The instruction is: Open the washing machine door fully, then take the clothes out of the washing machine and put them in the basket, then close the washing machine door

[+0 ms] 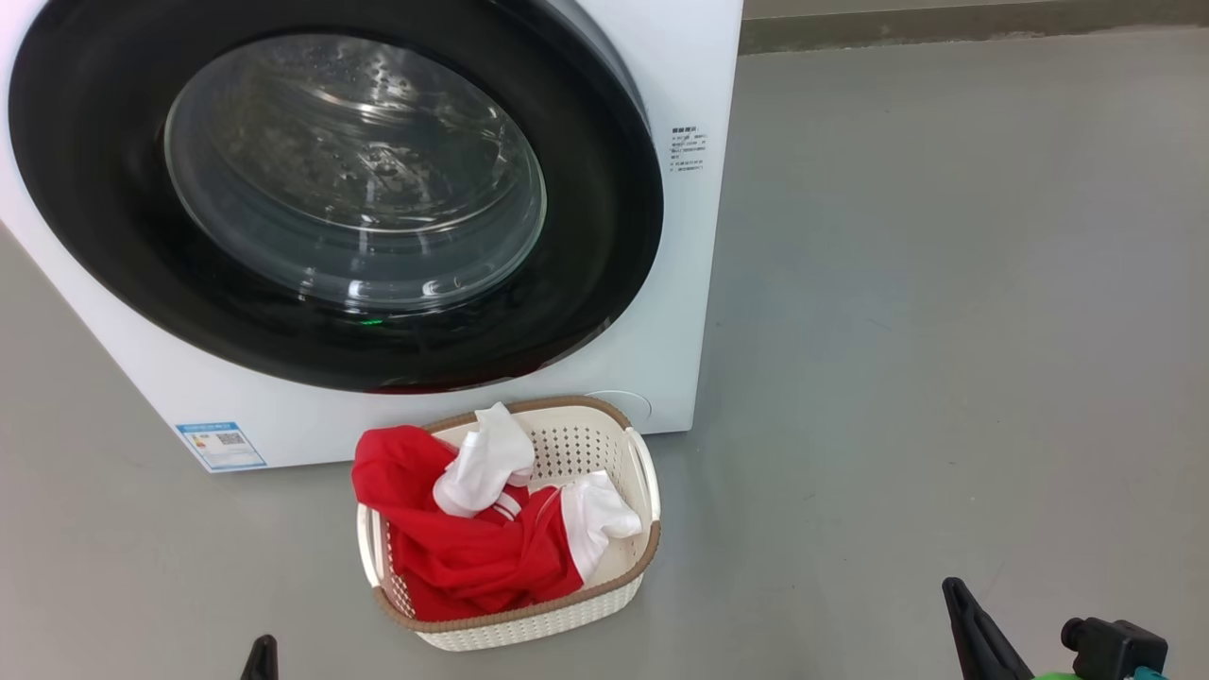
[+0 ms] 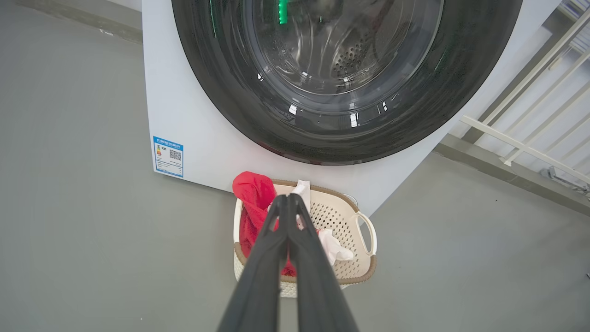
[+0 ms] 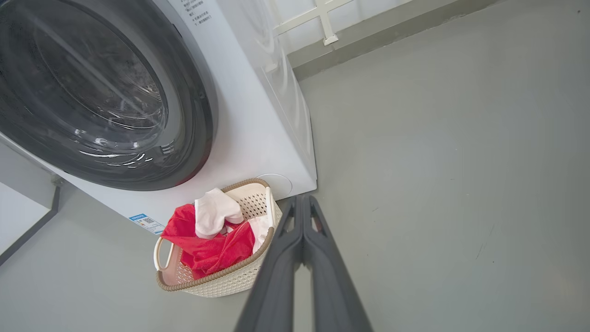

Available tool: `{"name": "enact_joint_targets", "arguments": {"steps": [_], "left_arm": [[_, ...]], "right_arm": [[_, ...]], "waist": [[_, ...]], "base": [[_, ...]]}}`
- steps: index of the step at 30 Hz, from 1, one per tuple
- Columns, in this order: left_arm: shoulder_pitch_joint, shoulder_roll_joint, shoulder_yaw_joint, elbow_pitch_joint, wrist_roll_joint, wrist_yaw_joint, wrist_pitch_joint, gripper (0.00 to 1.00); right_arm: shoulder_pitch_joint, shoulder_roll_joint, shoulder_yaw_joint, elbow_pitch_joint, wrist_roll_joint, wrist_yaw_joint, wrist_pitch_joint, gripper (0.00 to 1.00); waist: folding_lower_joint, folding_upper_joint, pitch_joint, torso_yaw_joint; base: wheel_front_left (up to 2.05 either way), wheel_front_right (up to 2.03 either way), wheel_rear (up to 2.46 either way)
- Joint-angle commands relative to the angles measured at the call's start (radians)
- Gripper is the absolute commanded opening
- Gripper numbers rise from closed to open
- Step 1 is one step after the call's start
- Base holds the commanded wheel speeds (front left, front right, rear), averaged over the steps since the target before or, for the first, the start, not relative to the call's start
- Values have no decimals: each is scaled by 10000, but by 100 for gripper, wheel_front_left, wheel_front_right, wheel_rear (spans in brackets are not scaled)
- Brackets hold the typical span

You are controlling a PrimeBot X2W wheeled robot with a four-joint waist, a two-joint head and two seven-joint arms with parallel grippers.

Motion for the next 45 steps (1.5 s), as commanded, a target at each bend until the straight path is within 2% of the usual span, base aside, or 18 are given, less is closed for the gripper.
{"name": "enact_joint_targets", "arguments": {"steps": [1,45], "left_arm": [[-334,111,148,-185,-298,-5,77,0],[-1141,16,589,-175,-4859,-16,1346,0]], "right_arm": [[-239,-38,-81,-285,322,1,80,0],[-713,233,-550,-654,4858,2,1372,0]], "waist": [[-2,-1,-1,9],[-2,-1,-39,229]], "base": [[0,0,0],[0,0,0]]}}
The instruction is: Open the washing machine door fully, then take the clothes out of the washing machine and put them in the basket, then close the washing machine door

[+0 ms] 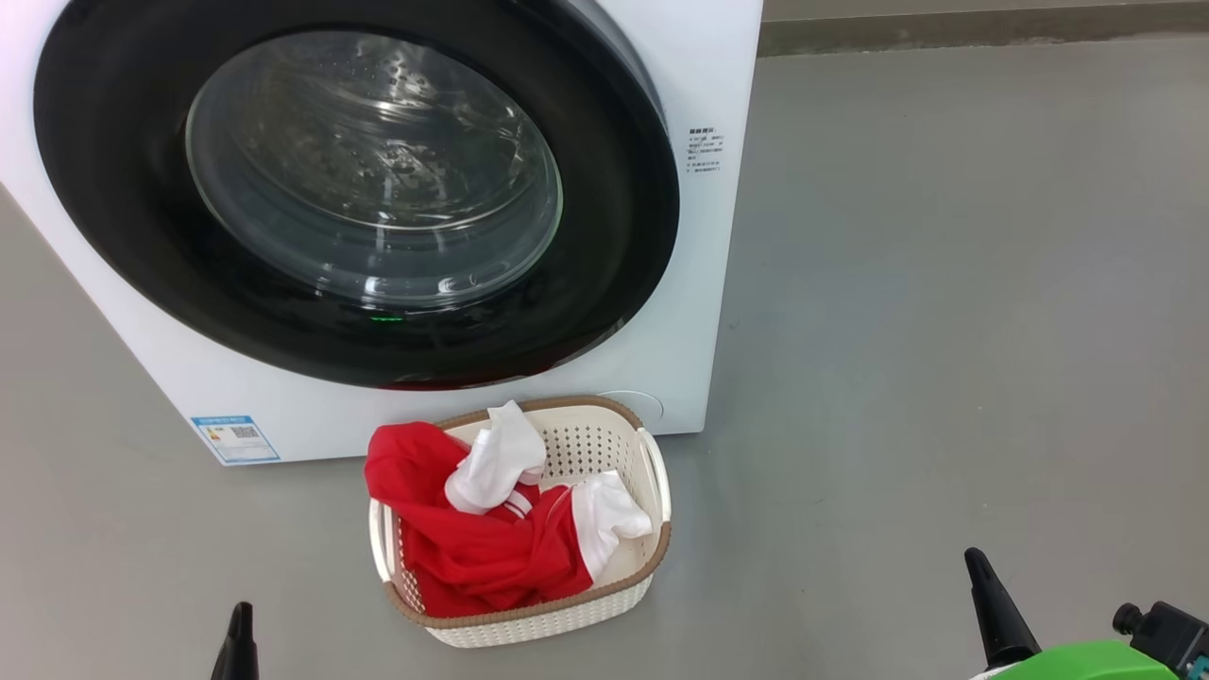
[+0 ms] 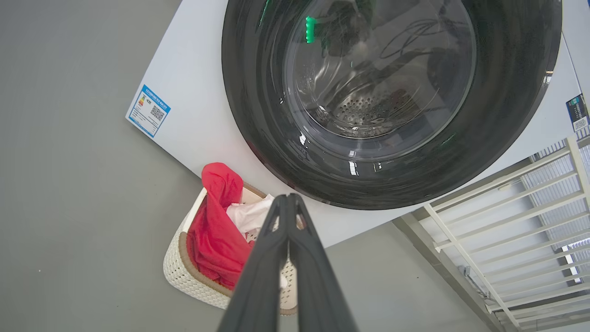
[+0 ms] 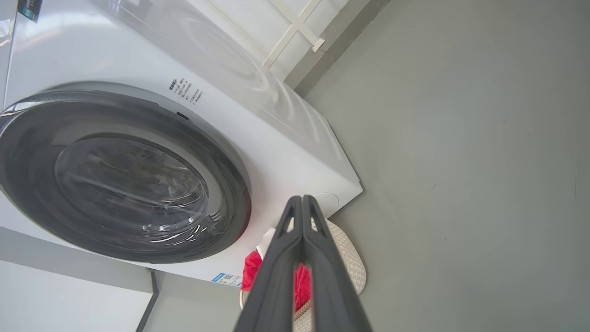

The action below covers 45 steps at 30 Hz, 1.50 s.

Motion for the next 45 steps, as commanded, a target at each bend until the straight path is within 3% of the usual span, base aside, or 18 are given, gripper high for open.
{"name": "enact_joint_targets", "arguments": {"steps": [1,45], "left_arm": [[-443,109,234,-200,-286,-16,49,0],[-1230,15,663,-193,-4744,-26,1288,0]], "right_arm": [[-396,-44,31,-284,291,2,85,0],[-859,233,-442,-646,4712,3,1360,0]], "waist": [[-1,0,-1,6],[-1,0,-38,221]], "base": [[0,0,0],[0,0,0]]}}
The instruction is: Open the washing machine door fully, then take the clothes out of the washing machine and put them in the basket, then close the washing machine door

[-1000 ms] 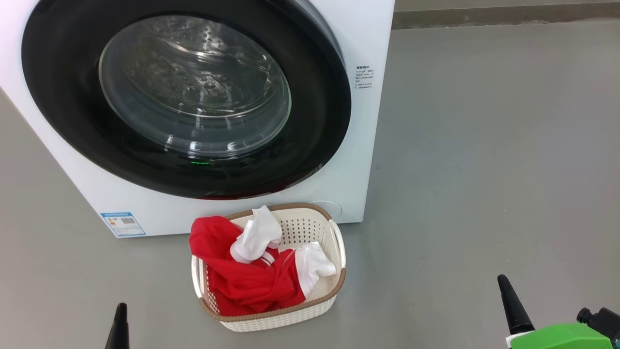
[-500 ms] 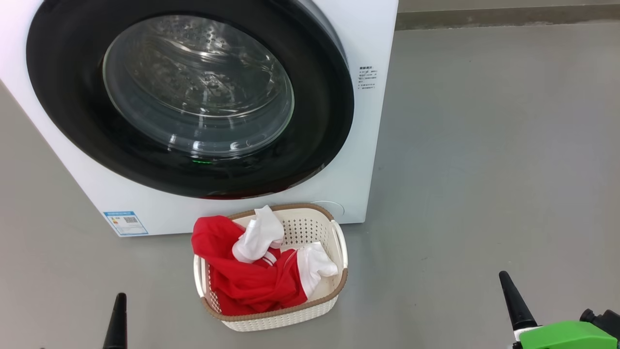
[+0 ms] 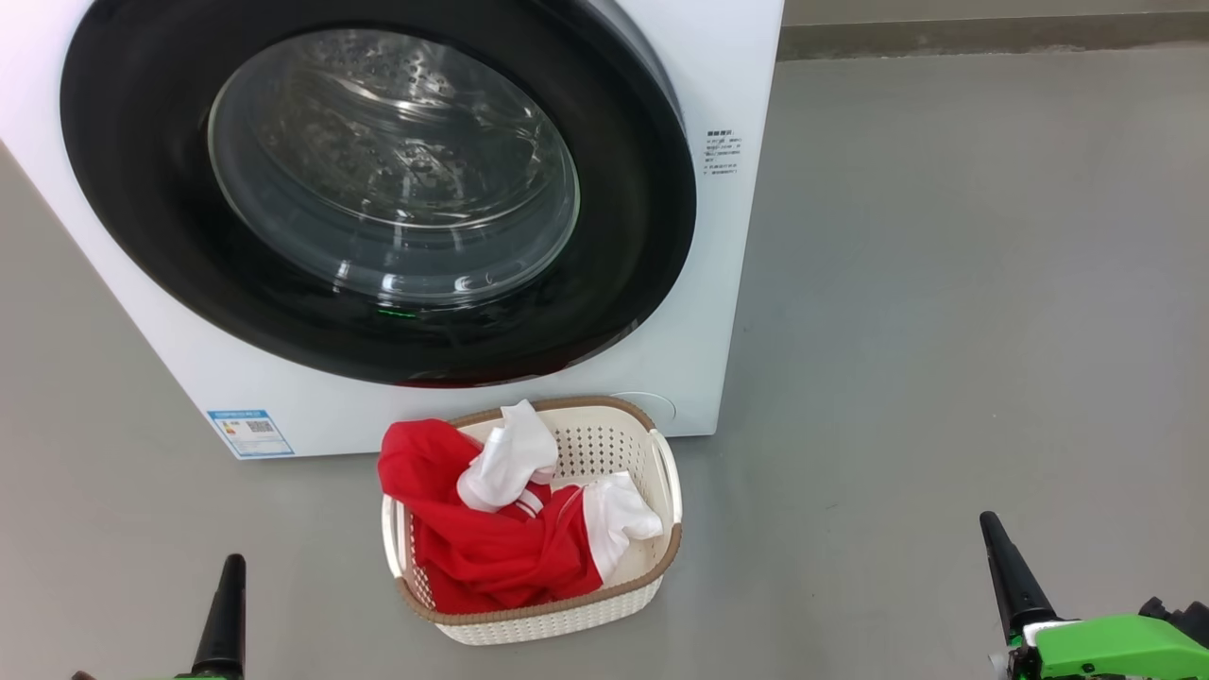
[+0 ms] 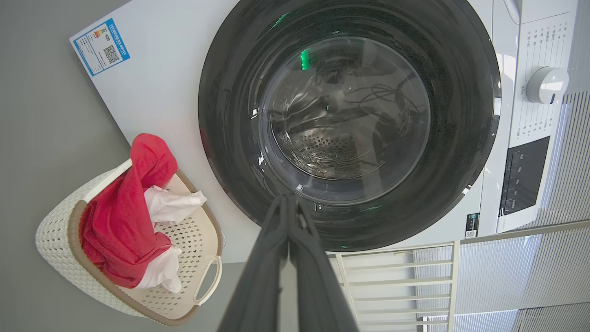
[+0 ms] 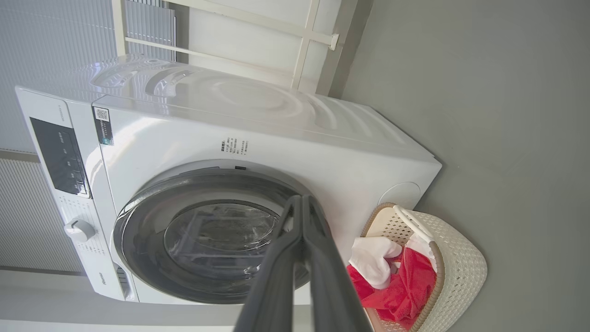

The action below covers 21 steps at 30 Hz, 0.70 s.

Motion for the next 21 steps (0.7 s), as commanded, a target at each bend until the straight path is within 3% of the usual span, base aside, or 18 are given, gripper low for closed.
{"name": "enact_joint_targets", "arguments": {"steps": [1,21], "left_arm": [[-429,120,326,-208,-235,-27,105,0],[-750,82,502,-205,-2055,-31,611,0]], "right_arm": [[-459,-12,140,-313,314,13,76,0],[-648,102,-56,-461,2117,14,598,0]], "waist": [[0,-1,-1,4],[0,-1,-16,92]], "base": [[0,0,0],[0,0,0]]}}
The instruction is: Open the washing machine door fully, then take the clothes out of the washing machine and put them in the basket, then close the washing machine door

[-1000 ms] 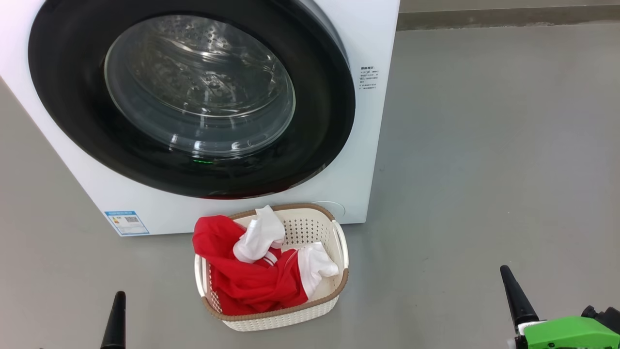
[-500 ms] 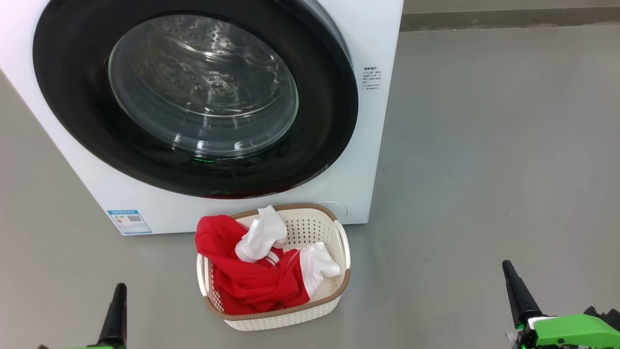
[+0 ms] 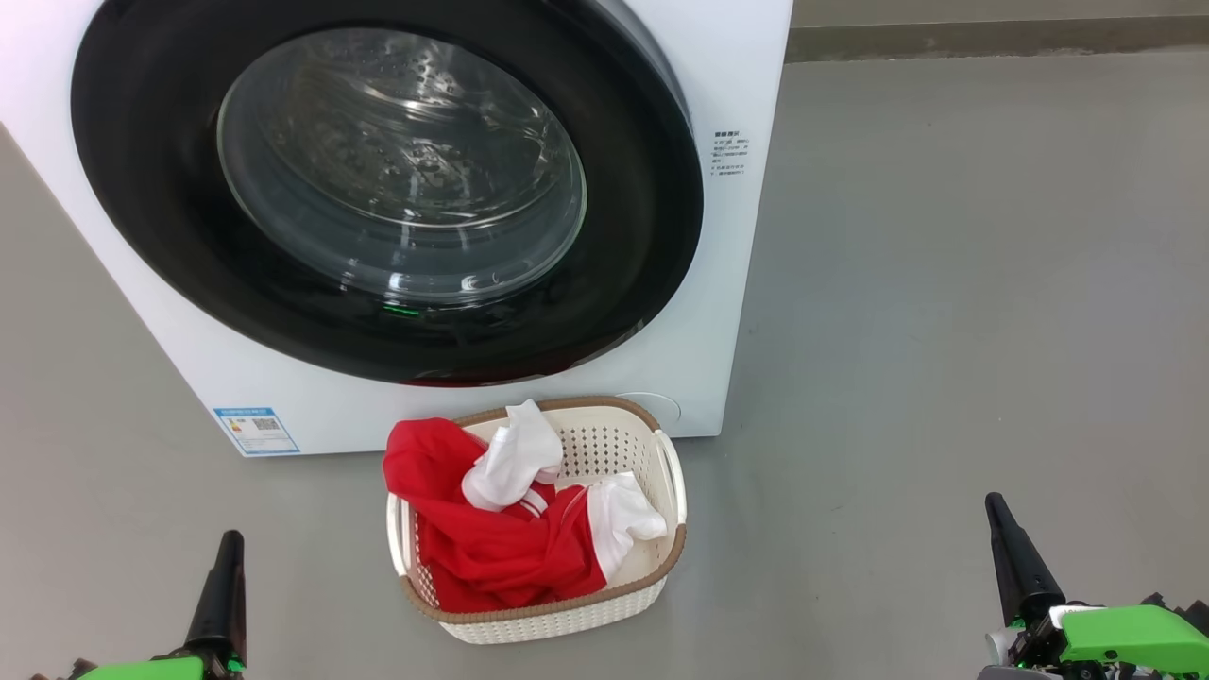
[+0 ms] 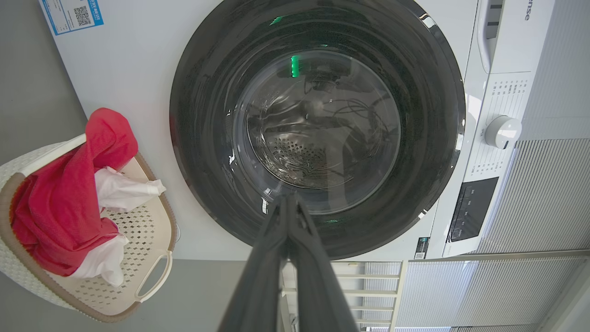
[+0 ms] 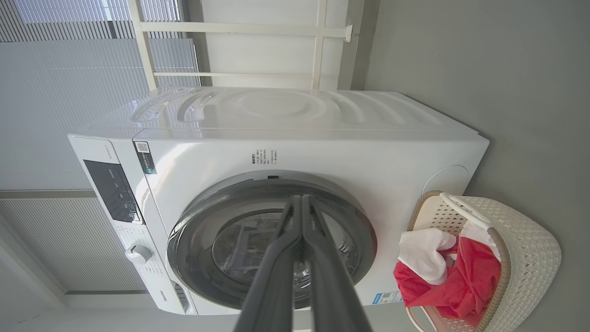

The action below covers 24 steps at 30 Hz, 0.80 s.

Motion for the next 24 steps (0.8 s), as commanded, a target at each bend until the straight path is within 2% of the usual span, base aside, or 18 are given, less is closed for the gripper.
{"name": "enact_joint_targets", "arguments": {"steps": [1,24], "left_arm": [[-390,143,343,-209,-28,-31,39,0],[-390,143,343,-209,-28,-31,40,0]], "right_arm": [[-452,-32,206,-302,38,14,71,0],[-452,-28,200,-302,33,14,76,0]], "waist": [[0,0,0,0],[0,0,0,0]], "base": [[0,0,0],[0,0,0]]}}
